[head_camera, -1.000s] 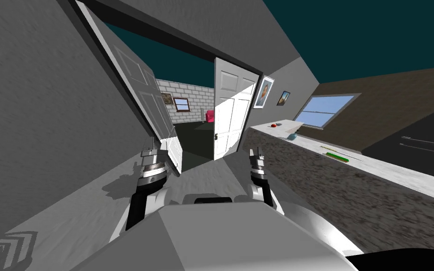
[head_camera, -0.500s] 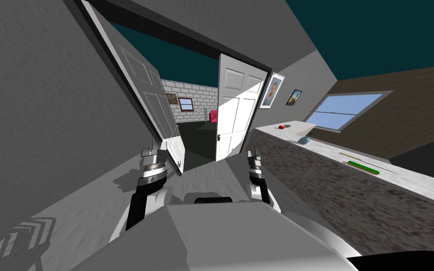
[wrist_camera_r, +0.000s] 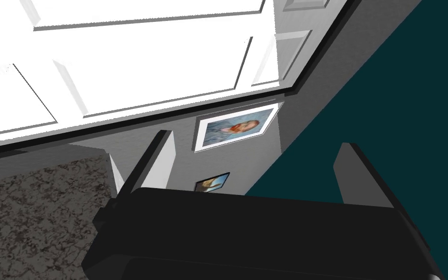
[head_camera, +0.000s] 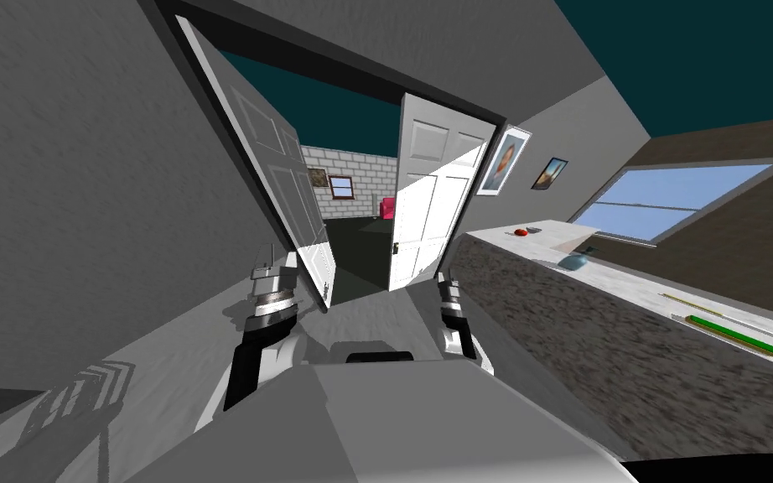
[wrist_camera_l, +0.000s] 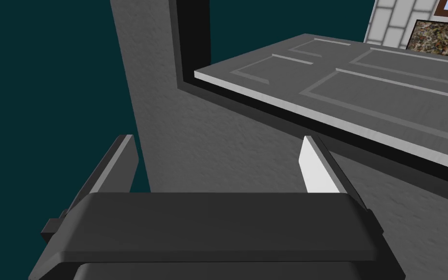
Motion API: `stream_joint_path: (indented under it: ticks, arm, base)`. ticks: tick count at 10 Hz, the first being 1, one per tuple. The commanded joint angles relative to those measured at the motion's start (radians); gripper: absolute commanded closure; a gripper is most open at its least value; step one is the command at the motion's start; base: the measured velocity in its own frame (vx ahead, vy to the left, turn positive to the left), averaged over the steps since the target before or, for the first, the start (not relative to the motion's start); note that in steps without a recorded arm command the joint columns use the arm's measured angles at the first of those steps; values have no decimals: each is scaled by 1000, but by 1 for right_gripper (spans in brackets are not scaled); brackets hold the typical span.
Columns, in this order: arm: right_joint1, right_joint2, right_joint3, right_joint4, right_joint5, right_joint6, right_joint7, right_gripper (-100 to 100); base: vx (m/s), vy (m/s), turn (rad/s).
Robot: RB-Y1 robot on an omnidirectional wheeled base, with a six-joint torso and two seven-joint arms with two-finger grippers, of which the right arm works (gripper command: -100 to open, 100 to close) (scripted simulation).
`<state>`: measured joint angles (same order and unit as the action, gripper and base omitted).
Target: Push the door open
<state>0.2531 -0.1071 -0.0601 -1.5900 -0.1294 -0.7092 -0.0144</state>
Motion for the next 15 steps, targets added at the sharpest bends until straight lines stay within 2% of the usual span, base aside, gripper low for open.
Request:
stream_joint_path:
  ticks: [1, 15]
  arm:
    - [-20, -7, 0, 50, -4, -5, -2, -100]
    - [-167, -45, 6, 458, -34, -43, -15, -100]
  base:
    - [95, -41, 155]
    - [88, -43, 154]
